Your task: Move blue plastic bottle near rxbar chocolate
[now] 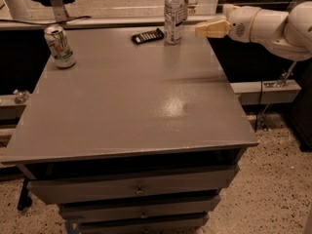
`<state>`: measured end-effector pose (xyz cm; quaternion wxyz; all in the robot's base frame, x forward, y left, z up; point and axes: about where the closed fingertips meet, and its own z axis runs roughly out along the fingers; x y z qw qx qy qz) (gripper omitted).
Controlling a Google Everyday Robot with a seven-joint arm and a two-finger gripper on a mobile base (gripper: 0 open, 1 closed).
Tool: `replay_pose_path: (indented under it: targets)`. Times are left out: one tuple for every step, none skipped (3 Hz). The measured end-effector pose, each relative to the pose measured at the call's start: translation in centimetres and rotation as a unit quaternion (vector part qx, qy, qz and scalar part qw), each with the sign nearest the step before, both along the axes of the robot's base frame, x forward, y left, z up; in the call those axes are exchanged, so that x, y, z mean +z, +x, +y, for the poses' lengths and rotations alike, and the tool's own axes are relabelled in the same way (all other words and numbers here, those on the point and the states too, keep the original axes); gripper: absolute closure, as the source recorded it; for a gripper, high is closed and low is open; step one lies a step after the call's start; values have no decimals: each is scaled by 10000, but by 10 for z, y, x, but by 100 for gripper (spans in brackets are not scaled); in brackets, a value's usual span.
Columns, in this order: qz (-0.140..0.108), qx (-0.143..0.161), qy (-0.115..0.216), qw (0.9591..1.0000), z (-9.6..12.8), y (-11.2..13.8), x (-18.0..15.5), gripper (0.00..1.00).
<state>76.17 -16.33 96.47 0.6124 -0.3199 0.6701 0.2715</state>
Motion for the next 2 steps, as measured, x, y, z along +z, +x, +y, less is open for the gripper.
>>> replay_pose_path:
  targets:
    - [146,589,-126,9981,-8,-51,9,0]
    - [265,1057,-185,9939,7,-71,2,0]
